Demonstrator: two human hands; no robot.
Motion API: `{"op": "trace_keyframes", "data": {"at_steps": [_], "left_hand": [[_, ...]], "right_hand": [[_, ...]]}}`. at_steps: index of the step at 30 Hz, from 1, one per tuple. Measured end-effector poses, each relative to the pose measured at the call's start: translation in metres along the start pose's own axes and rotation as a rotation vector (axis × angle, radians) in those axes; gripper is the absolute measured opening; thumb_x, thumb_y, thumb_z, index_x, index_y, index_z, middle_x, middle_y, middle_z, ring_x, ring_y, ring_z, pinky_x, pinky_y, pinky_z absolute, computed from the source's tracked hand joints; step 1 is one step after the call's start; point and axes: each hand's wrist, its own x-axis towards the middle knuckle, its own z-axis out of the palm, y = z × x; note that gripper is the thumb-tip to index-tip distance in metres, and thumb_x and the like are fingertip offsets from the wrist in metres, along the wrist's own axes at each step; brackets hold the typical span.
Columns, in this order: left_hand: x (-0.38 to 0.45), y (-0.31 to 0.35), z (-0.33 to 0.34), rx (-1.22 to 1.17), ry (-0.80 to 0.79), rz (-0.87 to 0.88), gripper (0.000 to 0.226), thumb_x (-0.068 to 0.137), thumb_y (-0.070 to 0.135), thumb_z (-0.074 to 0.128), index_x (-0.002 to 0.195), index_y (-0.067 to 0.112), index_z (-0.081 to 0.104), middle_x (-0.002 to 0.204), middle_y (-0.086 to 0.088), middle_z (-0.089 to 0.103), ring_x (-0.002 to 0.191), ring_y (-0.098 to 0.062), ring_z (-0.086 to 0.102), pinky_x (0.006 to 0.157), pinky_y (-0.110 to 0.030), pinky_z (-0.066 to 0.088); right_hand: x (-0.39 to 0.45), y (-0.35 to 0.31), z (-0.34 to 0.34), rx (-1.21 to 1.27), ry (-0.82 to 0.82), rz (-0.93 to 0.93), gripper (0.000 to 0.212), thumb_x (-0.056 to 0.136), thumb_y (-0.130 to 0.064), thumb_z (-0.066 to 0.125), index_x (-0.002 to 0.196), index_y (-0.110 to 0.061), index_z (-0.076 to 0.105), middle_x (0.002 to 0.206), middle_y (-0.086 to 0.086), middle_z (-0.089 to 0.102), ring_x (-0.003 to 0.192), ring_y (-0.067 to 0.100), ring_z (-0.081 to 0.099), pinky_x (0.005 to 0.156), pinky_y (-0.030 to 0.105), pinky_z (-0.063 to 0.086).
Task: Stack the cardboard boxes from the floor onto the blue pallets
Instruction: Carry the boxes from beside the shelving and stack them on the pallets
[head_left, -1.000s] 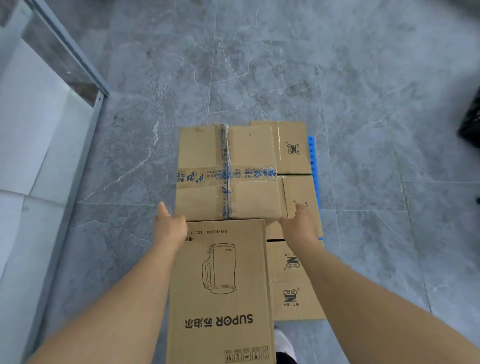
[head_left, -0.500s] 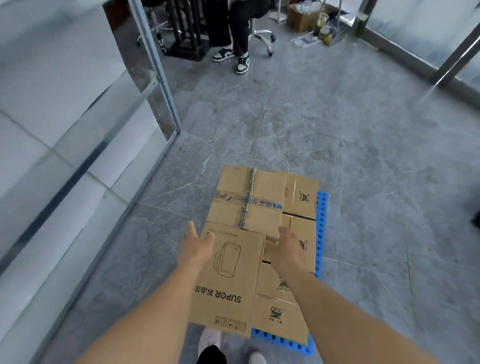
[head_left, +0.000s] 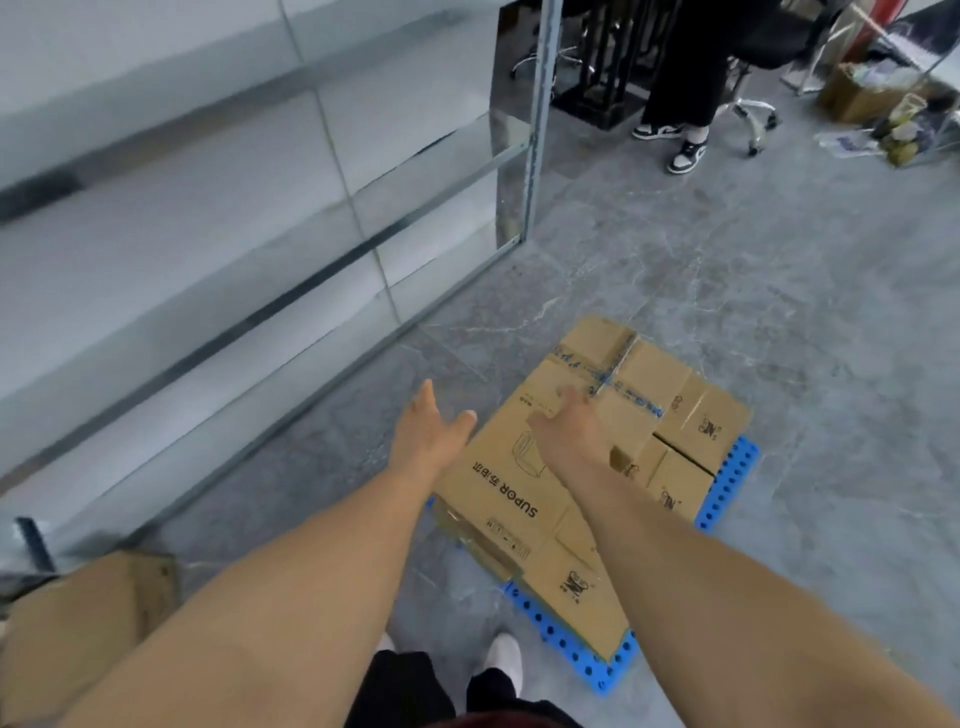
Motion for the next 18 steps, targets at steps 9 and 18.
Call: {"op": "trace_keyframes", "data": {"at_steps": [9,18], "left_hand": [[-0.036,-0.073,-0.072,-0.118,0.204,-0.118,0.081,0.089,0.043,0.054,0.150,0.017,0.007,0.157,-0.006,0.012,0.144,-0.022,0.014,0.113,-0.038,0.019],[-0.122,-0.199,-0.167,-0.254,0.461,-0.318,0.079,0.090,0.046,0.052,0.149,0.013,0.012,0.157,-0.008,0.012,0.144,-0.024,0.013,0.116,-0.040,0.019]], "right_hand": [[-0.048,-0.081,0.061,-0.118,-0.155,-0.259,0.060,0.091,-0.034,0.049,0.145,-0.018,0.025,0.149,0.004,0.028,0.129,0.025,0.039,0.095,0.038,0.038],[-0.160,-0.166,0.161,-0.225,-0.367,-0.558,0.059,0.092,-0.033,0.049,0.143,-0.011,0.028,0.148,0.009,0.030,0.132,0.027,0.037,0.101,0.038,0.035]]}}
